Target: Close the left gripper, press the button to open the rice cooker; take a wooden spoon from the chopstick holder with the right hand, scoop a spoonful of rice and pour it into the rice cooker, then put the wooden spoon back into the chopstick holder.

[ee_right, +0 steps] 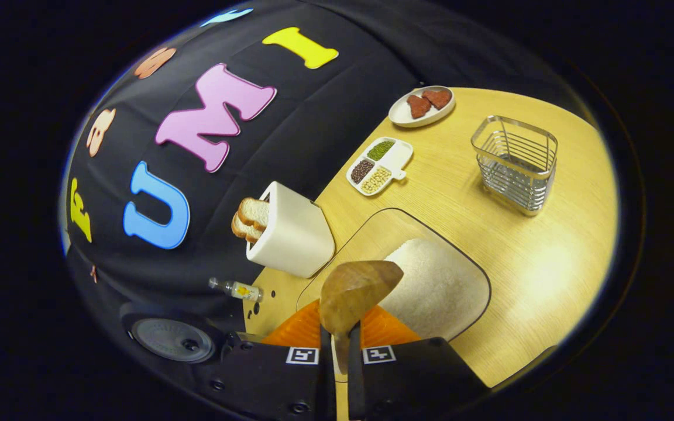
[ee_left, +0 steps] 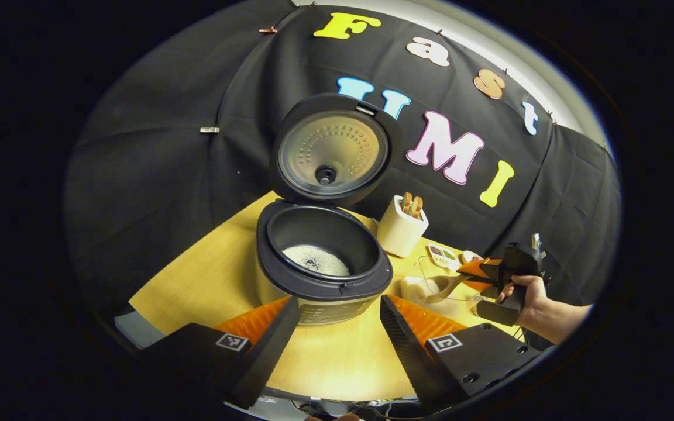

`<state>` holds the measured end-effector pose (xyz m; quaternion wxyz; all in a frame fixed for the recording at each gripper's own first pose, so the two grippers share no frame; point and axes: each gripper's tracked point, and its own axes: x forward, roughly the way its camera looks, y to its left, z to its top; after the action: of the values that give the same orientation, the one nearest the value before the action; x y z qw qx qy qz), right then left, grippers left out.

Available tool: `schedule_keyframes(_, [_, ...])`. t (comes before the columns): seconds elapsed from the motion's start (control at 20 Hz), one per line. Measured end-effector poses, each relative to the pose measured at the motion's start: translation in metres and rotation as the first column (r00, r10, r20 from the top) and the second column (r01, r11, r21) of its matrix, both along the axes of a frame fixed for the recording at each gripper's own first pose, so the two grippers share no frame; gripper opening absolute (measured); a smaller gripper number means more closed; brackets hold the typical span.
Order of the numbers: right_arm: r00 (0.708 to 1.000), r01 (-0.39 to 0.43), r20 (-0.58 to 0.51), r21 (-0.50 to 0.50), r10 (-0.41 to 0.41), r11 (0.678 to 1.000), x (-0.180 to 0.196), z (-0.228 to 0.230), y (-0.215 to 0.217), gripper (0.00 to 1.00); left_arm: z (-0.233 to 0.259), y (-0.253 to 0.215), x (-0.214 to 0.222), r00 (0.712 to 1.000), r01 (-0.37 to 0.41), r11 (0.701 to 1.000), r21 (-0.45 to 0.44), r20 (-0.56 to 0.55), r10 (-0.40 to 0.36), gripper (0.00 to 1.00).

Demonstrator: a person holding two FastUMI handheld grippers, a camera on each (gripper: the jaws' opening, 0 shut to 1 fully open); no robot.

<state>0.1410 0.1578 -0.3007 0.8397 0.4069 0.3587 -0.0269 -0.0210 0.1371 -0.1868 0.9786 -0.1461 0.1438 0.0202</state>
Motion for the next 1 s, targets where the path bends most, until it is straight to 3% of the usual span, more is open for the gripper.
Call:
schedule_keyframes(0.5, [0.986, 0.161, 0.019, 0.150, -0.165, 0.976, 0.010, 0.052, -0.052, 0.12, 0.018, -0.007, 0.014, 0.999, 0.023, 0.999, 0.038, 0.042, -0.025, 0.95])
schedule_keyframes(0.8, [0.990, 0.115, 0.056, 0.248, -0.133, 0.962, 0.012, 0.090, -0.037, 0.12, 0.020, 0.006, 0.008, 0.999, -0.009, 0.998, 0.056, 0.051, 0.006, 0.96])
schedule_keyframes(1.0, [0.996, 0.039, 0.066, 0.316, -0.063, 0.948, 0.009, 0.111, 0.002, 0.12, 0.023, 0.019, -0.001, 0.996, -0.054, 0.996, 0.066, 0.073, 0.049, 0.96])
